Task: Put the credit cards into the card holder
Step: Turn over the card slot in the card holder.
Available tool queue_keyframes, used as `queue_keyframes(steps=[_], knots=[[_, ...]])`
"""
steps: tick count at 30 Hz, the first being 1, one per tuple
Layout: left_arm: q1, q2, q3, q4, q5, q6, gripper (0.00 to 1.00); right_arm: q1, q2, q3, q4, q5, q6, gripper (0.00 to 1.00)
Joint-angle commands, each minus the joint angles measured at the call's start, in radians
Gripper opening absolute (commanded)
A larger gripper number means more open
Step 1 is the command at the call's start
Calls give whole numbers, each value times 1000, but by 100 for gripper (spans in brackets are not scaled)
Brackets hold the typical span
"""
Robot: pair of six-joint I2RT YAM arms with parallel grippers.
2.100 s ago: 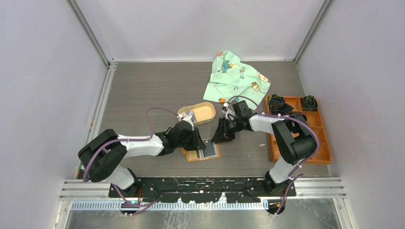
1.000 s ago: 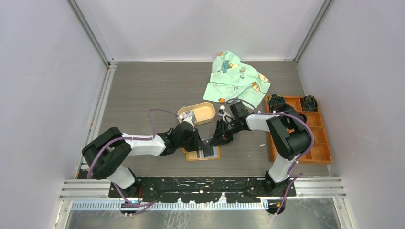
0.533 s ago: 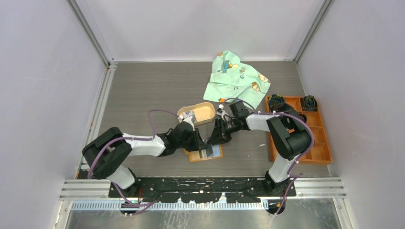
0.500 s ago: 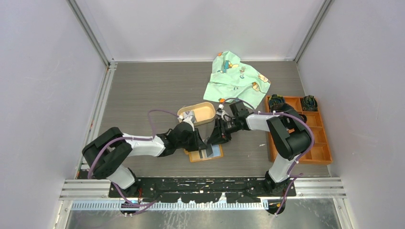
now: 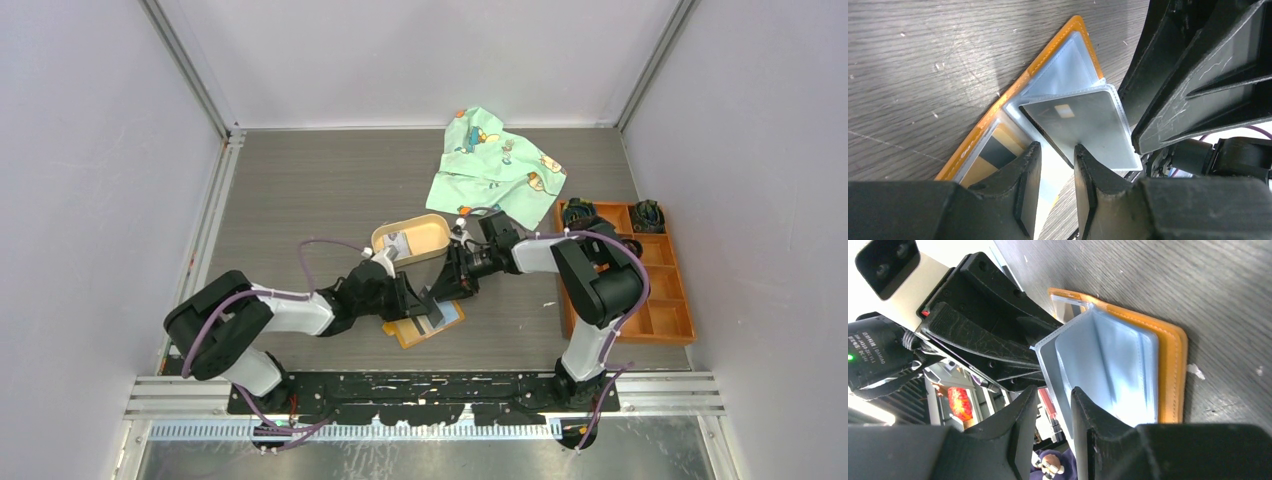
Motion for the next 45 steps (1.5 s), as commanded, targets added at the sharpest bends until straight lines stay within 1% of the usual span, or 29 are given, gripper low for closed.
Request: queue_keyframes(steps=[1, 6, 11, 15, 20, 23, 27, 32, 40, 45], knots=[[18, -43, -31, 68, 24, -6, 32, 15, 8, 1, 98, -58, 69, 37], [47, -52, -76, 134, 55, -27, 32, 35, 6, 2, 111, -72, 78, 35], [69, -42, -105, 201, 88, -51, 33, 59, 14, 9, 99, -78, 67, 27], [79, -47, -123, 235, 102, -63, 33, 65, 25, 19, 81, -79, 57, 24], [89, -75, -144, 240, 106, -69, 34, 76, 30, 21, 79, -83, 53, 23], [92, -97, -154, 241, 106, -76, 34, 82, 41, 26, 77, -87, 54, 19], [95, -140, -172, 227, 101, -80, 35, 92, 48, 31, 75, -92, 52, 17], [98, -187, -194, 220, 96, -89, 39, 102, 57, 41, 50, -90, 29, 16], [97, -258, -216, 218, 91, -110, 41, 110, 70, 54, 15, -88, 0, 18], [98, -259, -208, 202, 85, -107, 44, 115, 71, 61, -12, -83, -26, 19]])
